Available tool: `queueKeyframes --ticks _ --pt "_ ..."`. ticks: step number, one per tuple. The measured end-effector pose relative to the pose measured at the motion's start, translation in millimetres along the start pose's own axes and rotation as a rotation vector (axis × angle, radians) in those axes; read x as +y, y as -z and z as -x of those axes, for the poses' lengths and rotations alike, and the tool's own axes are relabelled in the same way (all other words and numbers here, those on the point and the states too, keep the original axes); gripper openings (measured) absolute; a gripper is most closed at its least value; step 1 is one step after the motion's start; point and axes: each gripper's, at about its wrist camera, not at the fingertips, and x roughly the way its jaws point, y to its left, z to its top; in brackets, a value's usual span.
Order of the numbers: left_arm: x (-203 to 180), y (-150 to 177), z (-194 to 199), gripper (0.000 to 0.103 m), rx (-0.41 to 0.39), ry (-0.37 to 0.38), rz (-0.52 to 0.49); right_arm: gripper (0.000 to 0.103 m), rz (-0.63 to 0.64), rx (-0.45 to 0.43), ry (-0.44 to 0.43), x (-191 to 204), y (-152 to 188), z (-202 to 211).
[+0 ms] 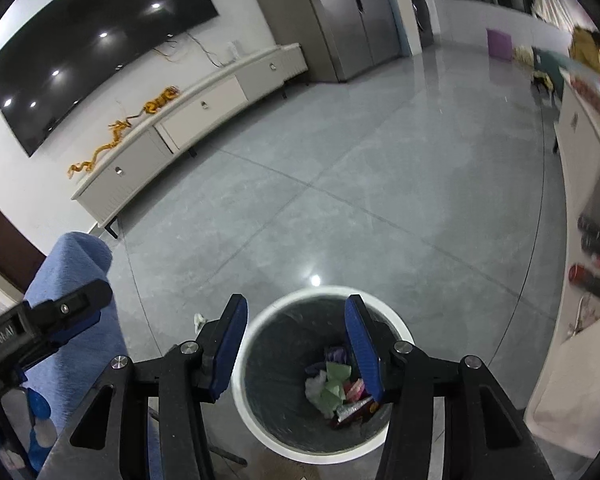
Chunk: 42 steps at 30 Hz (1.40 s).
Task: Collect trash
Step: 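Carry both items over the trash bin and open both tools to release, then move both open tools back over the remaining trash on the rug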
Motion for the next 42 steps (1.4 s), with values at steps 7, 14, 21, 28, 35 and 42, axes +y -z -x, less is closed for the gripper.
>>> queueKeyframes --ticks 7,14,21,28,35,42 --pt "33 9 75 0.065 -0.132 -0.061 0.022 0.048 0.098 -0.056 -0.055 52 9 37" --pt "90 35 158 0.065 -0.272 -0.138 0.101 0.048 0.140 -0.096 -0.093 92 25 68" --pt "152 64 228 0.065 -0.388 -0.234 0.170 0.048 0.245 -0.159 -0.170 154 39 94" --pt "215 96 263 0.065 -0.436 -0.354 0.233 0.048 0.353 -0.123 -0.231 211 58 80" --pt "278 112 258 0.065 -0.409 -0.439 0.319 0.048 0.461 -0.050 -0.298 270 80 49" --pt "303 100 231 0.065 -0.346 -0.436 0.327 0.048 0.556 0.012 -0.358 317 89 11"
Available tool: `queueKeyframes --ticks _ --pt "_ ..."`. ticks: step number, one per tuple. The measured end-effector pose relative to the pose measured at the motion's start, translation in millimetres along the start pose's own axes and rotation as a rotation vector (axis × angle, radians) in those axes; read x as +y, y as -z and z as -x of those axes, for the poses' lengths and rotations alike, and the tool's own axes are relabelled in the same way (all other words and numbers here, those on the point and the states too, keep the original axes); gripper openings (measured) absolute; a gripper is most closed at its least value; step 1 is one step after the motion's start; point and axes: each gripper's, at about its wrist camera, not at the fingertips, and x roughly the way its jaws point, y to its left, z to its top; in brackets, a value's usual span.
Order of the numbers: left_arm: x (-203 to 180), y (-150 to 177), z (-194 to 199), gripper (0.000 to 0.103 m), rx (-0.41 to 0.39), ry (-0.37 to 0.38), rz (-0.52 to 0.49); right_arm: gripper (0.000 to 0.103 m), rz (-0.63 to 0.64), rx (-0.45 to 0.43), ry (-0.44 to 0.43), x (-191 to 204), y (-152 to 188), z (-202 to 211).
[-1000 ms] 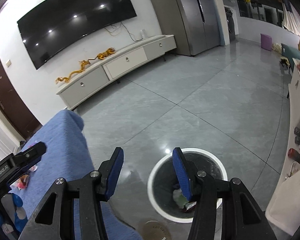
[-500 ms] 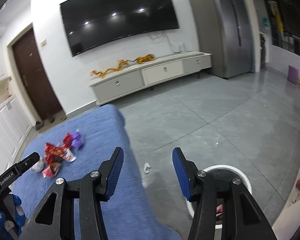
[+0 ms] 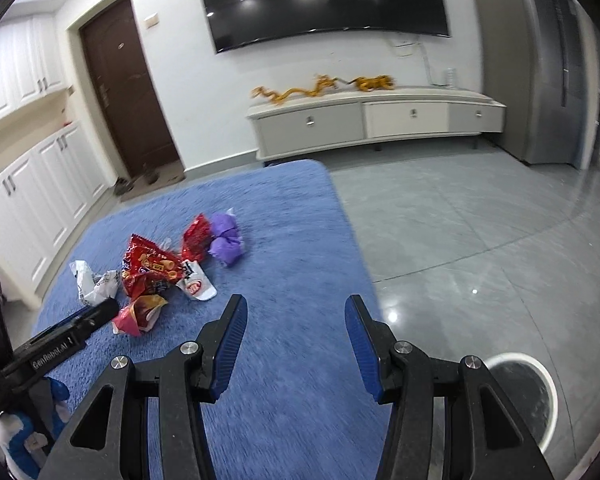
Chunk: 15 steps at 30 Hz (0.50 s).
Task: Collect trash
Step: 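Move both open tools back over the remaining trash on the rug, then grasp the pink snack bag with the left tool while the right tool grasps the purple wrapper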
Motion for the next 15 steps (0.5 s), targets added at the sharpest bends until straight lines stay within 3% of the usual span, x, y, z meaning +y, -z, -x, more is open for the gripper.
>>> queueKeyframes --ticks 9,15 --pt "-11 -7 -47 0.065 0.087 0.016 0.001 0.048 0.059 0.037 -0.096 24 -32 -68" --pt "-5 -6 -49 0.061 0.075 0.061 0.049 0.048 0.062 0.062 -0.155 35 -47 -110"
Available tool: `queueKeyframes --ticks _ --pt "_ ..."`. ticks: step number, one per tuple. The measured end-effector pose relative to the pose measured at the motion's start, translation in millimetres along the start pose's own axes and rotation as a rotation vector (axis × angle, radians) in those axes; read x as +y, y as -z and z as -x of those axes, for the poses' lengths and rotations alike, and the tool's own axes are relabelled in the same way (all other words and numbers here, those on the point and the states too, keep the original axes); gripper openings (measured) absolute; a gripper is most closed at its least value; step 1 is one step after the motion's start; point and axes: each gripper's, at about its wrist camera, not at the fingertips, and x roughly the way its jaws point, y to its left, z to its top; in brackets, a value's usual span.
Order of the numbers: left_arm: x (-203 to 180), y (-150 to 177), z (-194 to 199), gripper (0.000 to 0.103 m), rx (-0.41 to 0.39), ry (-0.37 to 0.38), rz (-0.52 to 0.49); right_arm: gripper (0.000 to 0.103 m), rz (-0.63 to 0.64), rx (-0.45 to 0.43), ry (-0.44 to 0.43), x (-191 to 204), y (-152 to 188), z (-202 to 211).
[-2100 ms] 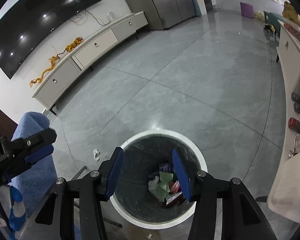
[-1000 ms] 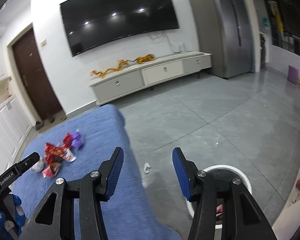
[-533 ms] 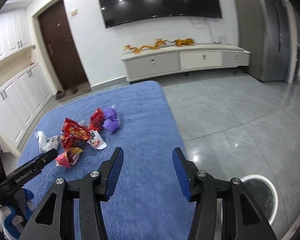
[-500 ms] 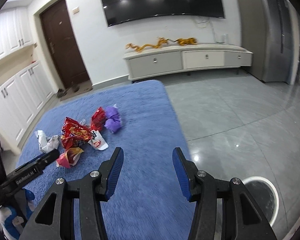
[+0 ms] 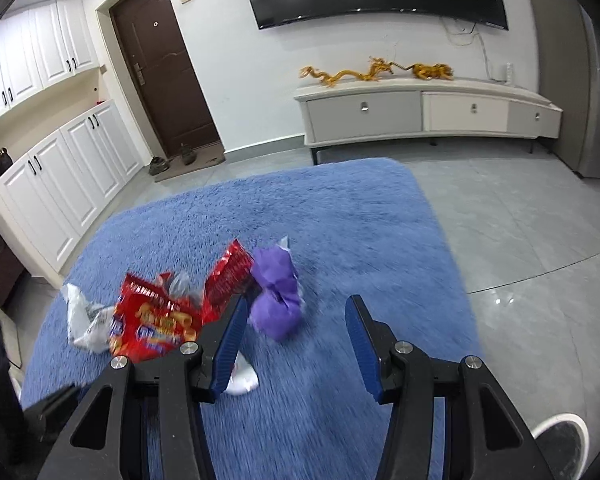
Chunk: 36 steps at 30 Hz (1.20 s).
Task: Collect trash
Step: 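Grasp the pink snack bag with the left tool while the right tool grasps the purple wrapper, then carry both items over the trash bin and open both tools to release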
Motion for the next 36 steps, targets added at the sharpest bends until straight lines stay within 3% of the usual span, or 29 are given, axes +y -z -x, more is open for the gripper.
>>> queueKeyframes --ticks 7,9,11,13,27,36 --pt "-4 4 -2 0.050 0.002 0.037 -0.015 0.048 -0.016 0.041 -0.044 0 -10 -37" --pt "-4 2 -4 0.048 0.005 0.045 -0.016 0.044 -0.021 0.070 -0.061 -1 -10 -46" --pt "-4 2 -5 0.045 0.007 0.049 -0.015 0.033 -0.029 0.091 -0.065 -4 -8 -51" --pt "-4 4 -4 0.038 0.012 0.053 -0.017 0.030 -0.038 0.089 -0.067 -5 -8 -49" --pt "3 38 40 0.037 -0.005 0.045 -0.005 0.029 -0.070 -0.004 -0.045 -8 28 47" --pt "-15 51 87 0.037 -0.074 0.032 -0.040 0.029 -0.066 -0.042 0.012 0 61 109"
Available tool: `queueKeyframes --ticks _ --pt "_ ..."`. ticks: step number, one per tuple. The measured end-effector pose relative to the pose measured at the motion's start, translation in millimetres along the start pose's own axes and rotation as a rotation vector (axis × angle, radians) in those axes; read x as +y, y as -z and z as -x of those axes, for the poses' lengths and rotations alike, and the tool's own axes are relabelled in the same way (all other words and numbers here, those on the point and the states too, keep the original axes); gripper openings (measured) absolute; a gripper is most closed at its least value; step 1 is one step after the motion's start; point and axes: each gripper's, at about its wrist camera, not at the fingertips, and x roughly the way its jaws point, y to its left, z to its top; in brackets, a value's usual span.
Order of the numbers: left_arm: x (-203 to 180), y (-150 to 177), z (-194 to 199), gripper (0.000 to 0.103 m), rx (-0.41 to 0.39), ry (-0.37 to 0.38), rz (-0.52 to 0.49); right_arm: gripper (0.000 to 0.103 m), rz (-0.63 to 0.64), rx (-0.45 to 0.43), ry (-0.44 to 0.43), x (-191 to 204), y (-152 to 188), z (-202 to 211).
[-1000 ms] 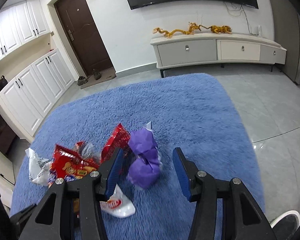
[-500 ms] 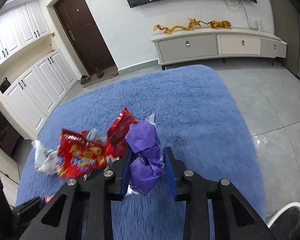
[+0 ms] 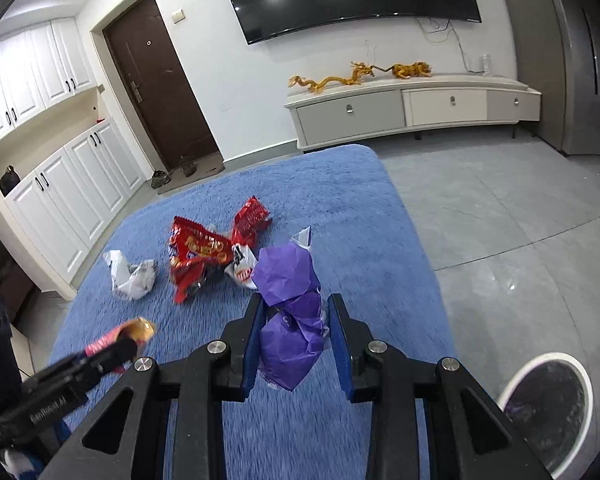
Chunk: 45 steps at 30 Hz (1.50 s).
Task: Collect trash
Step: 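Carry both items over the trash bin and open both tools to release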
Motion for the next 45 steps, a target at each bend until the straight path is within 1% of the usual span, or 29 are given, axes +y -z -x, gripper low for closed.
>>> queueKeyframes --ticks 4,10,16,20,24,26,29,33,37,39,44,45 --pt "-9 3 10 0.037 -0.006 0.005 -0.023 0.029 0.002 -0.020 0.026 1 10 25" --pt "-28 13 9 0.037 0.032 0.028 -0.056 0.029 -0.003 -0.052 0.080 -6 28 59" --pt "-59 19 9 0.037 0.054 0.089 -0.134 0.029 -0.066 -0.077 0.152 -44 50 93" --pt "-83 16 9 0.037 0.068 0.139 -0.187 0.029 -0.117 -0.095 0.213 -75 62 111" --pt "-120 12 5 0.037 0.079 0.186 -0.269 0.029 -0.198 -0.116 0.269 -116 70 127" --pt "-140 9 0 0.037 0.091 0.217 -0.296 0.029 -0.243 -0.123 0.304 -138 76 134" --pt "-174 5 -12 0.037 0.117 0.267 -0.331 0.029 -0.301 -0.127 0.335 -164 85 140" --pt "-228 6 -38 0.037 0.155 0.313 -0.400 0.029 -0.376 -0.122 0.367 -200 100 145" --pt "-281 18 -71 0.037 0.224 0.354 -0.452 0.030 -0.442 -0.117 0.395 -233 112 148" --pt "-304 24 -88 0.038 0.256 0.379 -0.461 0.031 -0.466 -0.115 0.402 -246 118 149" --pt "-346 37 -122 0.039 0.326 0.417 -0.475 0.031 -0.524 -0.100 0.418 -276 130 144" --pt "-354 39 -129 0.040 0.344 0.431 -0.475 0.033 -0.536 -0.094 0.424 -282 133 142"
